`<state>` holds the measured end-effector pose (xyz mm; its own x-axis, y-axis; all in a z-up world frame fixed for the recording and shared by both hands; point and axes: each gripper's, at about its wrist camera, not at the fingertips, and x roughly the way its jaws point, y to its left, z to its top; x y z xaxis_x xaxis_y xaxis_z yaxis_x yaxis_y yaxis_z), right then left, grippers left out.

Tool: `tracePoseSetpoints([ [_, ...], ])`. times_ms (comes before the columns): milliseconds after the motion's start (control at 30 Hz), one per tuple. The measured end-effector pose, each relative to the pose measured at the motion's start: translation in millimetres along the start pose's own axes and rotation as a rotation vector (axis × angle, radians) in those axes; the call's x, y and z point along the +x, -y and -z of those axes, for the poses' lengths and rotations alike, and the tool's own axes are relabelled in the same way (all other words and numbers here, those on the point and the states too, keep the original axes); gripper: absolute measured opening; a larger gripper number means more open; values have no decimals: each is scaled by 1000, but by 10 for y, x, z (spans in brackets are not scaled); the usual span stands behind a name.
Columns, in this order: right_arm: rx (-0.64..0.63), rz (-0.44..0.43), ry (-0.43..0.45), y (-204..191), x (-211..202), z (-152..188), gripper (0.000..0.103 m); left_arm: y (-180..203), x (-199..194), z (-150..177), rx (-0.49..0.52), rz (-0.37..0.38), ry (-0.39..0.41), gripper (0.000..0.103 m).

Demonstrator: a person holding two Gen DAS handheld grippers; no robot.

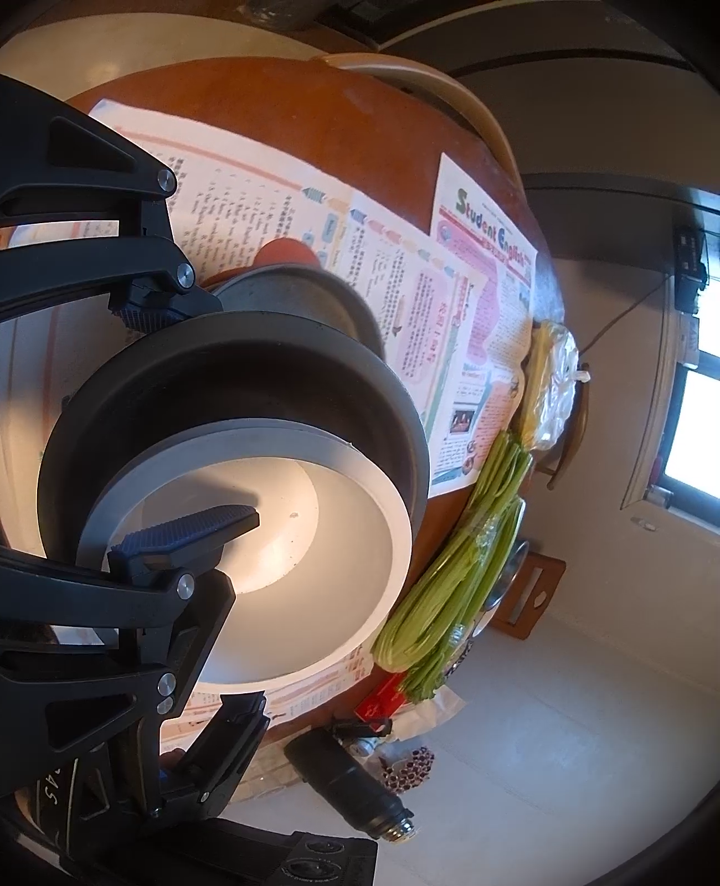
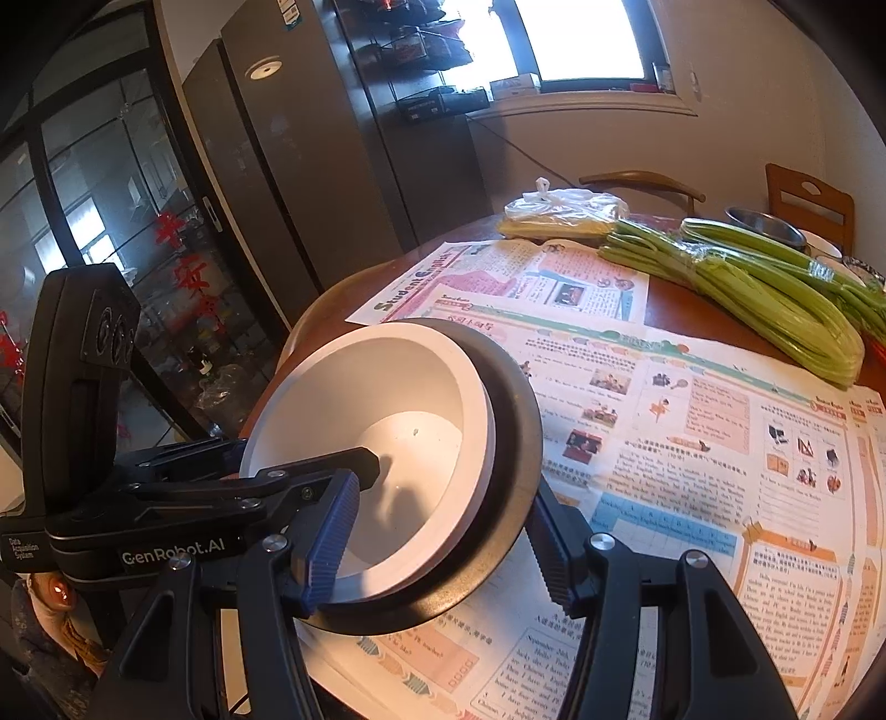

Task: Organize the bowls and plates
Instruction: 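Move the held nested bowls over the metal tray on the plates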

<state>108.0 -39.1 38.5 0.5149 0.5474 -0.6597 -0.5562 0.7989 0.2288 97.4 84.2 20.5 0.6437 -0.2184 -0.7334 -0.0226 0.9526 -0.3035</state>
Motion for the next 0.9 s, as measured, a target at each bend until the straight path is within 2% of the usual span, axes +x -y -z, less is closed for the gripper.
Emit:
tracePoseSetpoints([
  [433,-2,-15,3,8,214,-244,60,-152,82,-229,-4,-13,14,56],
  [900,31,-21,-54,109,539,-222,60,-323,420,-216,-32,-13,-51,56],
])
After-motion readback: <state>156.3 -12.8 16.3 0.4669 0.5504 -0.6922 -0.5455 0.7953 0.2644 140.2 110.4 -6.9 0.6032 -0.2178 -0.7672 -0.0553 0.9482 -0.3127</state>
